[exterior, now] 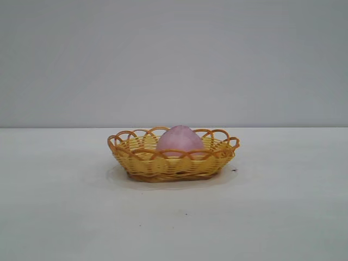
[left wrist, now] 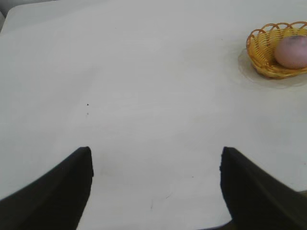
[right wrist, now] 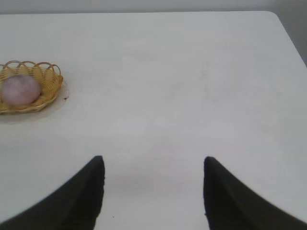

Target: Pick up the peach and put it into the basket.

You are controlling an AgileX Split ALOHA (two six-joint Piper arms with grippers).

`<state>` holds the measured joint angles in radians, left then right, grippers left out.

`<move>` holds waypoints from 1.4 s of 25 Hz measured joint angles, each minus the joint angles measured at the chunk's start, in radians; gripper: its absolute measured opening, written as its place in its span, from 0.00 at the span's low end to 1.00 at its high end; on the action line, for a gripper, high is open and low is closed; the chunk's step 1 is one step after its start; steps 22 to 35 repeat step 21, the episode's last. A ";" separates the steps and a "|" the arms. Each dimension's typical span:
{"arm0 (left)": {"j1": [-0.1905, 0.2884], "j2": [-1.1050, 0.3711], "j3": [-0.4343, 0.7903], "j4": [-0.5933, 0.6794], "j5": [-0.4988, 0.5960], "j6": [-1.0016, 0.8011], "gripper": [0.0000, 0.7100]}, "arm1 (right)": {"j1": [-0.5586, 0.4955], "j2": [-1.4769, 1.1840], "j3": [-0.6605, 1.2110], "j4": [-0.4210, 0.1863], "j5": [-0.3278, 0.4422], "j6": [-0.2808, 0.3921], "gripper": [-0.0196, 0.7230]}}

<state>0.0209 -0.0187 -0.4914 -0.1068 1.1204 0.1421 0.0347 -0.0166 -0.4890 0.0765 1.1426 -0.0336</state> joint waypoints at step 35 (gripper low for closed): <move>0.003 0.000 0.000 0.000 0.000 0.000 0.69 | 0.000 0.000 0.000 0.000 0.000 0.000 0.54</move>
